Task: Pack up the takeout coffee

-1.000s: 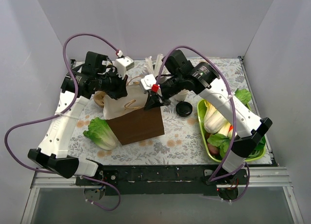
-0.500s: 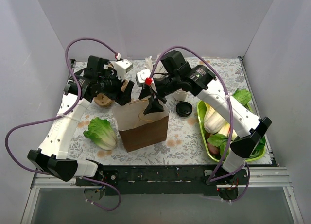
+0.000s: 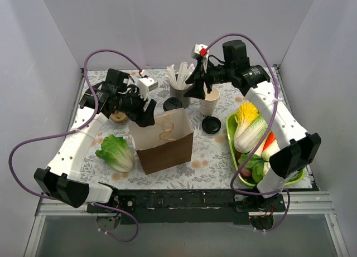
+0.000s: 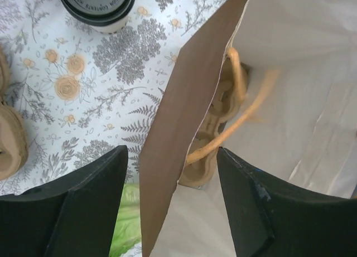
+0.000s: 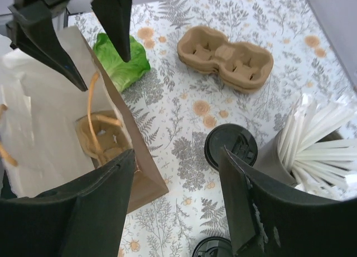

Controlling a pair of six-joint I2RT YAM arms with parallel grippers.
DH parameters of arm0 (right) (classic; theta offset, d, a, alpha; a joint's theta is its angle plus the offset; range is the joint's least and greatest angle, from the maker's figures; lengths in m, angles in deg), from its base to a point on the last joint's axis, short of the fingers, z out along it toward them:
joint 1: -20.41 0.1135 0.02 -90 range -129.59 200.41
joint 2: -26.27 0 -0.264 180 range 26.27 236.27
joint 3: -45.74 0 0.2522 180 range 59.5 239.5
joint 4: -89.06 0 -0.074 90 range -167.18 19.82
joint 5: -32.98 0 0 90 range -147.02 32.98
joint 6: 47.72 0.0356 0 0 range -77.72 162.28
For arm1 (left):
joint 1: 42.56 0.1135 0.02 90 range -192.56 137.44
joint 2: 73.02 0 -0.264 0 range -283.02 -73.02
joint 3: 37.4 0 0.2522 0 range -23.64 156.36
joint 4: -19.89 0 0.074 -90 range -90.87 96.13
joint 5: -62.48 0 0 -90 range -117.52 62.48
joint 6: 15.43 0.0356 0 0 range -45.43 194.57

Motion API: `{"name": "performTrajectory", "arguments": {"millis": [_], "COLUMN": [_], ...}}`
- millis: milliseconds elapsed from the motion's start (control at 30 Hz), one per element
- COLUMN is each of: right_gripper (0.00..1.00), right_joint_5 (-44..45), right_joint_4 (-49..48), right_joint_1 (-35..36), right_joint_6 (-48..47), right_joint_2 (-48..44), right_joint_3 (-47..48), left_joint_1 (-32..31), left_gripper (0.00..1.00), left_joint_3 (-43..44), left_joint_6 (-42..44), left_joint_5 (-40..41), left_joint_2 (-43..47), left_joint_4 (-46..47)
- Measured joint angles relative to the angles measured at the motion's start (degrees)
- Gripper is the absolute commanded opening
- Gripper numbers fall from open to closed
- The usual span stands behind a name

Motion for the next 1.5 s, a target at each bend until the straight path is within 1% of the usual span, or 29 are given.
{"name": "performTrajectory", "arguments": {"millis": [67,100,167,200,233,267,300,467,600,767,867,933,967,1000,1033,1067,1100,1133,1167,1233,1267,1367,1500], "right_gripper": [0.68,0.68,0.67,0.67,0.66,0.65,0.65,0.61,0.6,0.6,0.59,0.59,0.6,0.61,0.63,0.67,0.69,0.71,0.82,0.86,0.9,0.95,0.96], "right_joint_5": [-0.24,-0.28,-0.33,-0.33,-0.31,-0.37,-0.46,-1.55,-1.68,2.69,5.44,7.04,7.72,8.41,8.9,9.7,10.54,11.3,11.96,13.16,13.81,15.61,17.57], "right_joint_4": [-1.2,-1.73,-2.99,-3.48,-4.39,-5.03,-5.81,-9.99,-12.44,-13.27,-13.27,-13.33,-13.38,-13.49,-13.68,-13.92,-14.16,-14.38,-14.62,-14.99,-15.12,-15.45,-15.54], "right_joint_1": [-0.44,-0.44,-0.44,-0.44,-0.44,-0.44,-0.44,-0.5,-0.46,0.28,0.96,1.42,1.6,1.75,1.88,2.08,2.25,2.4,2.49,2.69,2.8,3.15,3.5], "right_joint_6": [0.26,0.2,0.02,-0.07,-0.22,-0.24,-0.17,0.22,0.24,0.07,-0.48,-0.98,-1.16,-1.33,-1.38,-1.38,-1.38,-1.33,-1.36,-1.49,-1.62,-2.43,-3.13], "right_joint_2": [0.79,1.22,2.08,2.6,3.1,3.41,3.76,7.08,11.67,17.53,19.52,19.96,19.98,19.98,19.98,19.98,19.98,19.98,19.98,19.98,19.98,19.98,19.98], "right_joint_3": [-2.1,-2.95,-4.39,-4.96,-5.75,-6.29,-6.88,-7.89,-7.63,-6.43,-5.49,-5.29,-5.29,-5.29,-5.29,-5.29,-5.29,-5.29,-5.29,-5.29,-5.29,-5.35,-5.57], "left_joint_1": [0.0,0.02,0.02,0.02,0.02,0.02,0.02,0.07,0.11,0.11,0.11,0.11,0.11,0.11,0.11,0.11,0.15,0.17,0.28,0.5,0.55,0.79,0.85], "left_gripper": [0.49,0.39,0.27,0.17,0.12,0.08,0.0,0.0,0.0,0.0,0.0,0.07,0.13,0.36,0.47,0.56,0.68,0.72,0.75,0.81,0.82,0.85,0.86], "left_joint_3": [-0.5,-0.5,-0.48,-0.48,-0.46,-0.42,-0.22,-0.42,-3.02,-6.84,-7.1,-7.28,-7.45,-7.69,-7.82,-7.93,-8.04,-8.07,-8.15,-8.24,-8.24,-8.24,-8.22], "left_joint_6": [0.42,0.66,1.18,1.55,1.99,2.1,2.71,3.65,4.37,5.33,5.25,5.07,4.98,4.92,4.94,5.09,4.44,4.83,4.72,4.31,4.09,3.67,3.34], "left_joint_5": [0.02,0.07,0.33,0.74,1.33,1.73,2.27,5.75,9.31,14.08,16.61,17.84,18.27,18.82,19.39,19.93,20.72,21.16,21.79,22.6,22.93,23.39,23.69], "left_joint_2": [-0.63,-1.05,-1.79,-1.92,-1.95,-1.92,-1.9,-0.13,5.18,12.83,13.88,13.49,13.14,12.76,12.37,12.07,11.52,11.19,10.88,10.45,10.29,9.7,8.52], "left_joint_4": [-0.39,-0.42,-0.52,-0.72,-1.2,-1.7,-2.43,-4.74,-7.52,-9.09,-9.68,-9.38,-9.18,-9.01,-9.05,-9.22,-9.68,-9.73,-9.57,-9.18,-8.96,-8.48,-8.26]}}
